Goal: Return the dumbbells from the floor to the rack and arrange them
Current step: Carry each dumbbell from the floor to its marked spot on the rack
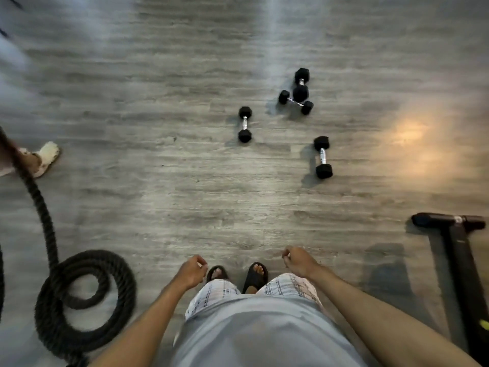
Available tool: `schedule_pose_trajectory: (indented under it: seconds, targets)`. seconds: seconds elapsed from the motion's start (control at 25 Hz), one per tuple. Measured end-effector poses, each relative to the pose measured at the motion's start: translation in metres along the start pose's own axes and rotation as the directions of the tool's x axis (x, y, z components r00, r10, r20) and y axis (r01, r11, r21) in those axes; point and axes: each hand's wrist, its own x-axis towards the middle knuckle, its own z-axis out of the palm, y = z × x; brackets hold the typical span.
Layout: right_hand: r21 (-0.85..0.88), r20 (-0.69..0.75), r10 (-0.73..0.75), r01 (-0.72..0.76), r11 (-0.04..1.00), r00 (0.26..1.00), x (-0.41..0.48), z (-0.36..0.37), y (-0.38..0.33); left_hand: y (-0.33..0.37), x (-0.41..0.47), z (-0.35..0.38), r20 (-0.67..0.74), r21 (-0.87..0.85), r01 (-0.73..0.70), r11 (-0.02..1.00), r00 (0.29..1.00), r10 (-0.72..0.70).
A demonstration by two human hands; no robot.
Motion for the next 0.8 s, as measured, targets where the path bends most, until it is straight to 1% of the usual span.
schedule_pose_trajectory:
  seconds: [0.08,0.28,0.36,0.6,0.8]
  targets:
    - [0.060,-0.021,0.037,-0.035,0.998,0.999,0.004,-0.017,0.016,0.041,0.019,-0.005,0.030,0.027,-0.031,0.999,0.999,0.031]
    - [0.221,-0.093,0.158,-0.135,0.966,0.983,0.020,-0.067,0.057,0.148,0.082,-0.010,0.144,0.179,-0.118,0.977,0.985,0.093]
    - [0.268,-0.113,0.206,-0.170,0.948,0.972,0.030,-0.092,0.067,0.188,0.108,-0.012,0.177,0.215,-0.160,0.963,0.976,0.123]
    - [0.333,-0.124,0.348,-0.292,0.897,0.929,0.078,-0.193,0.101,0.315,0.193,-0.032,0.275,0.333,-0.199,0.922,0.956,0.107]
    - [0.360,-0.157,0.355,-0.281,0.889,0.922,0.123,-0.280,0.108,0.414,0.243,-0.048,0.283,0.375,-0.232,0.897,0.951,0.128]
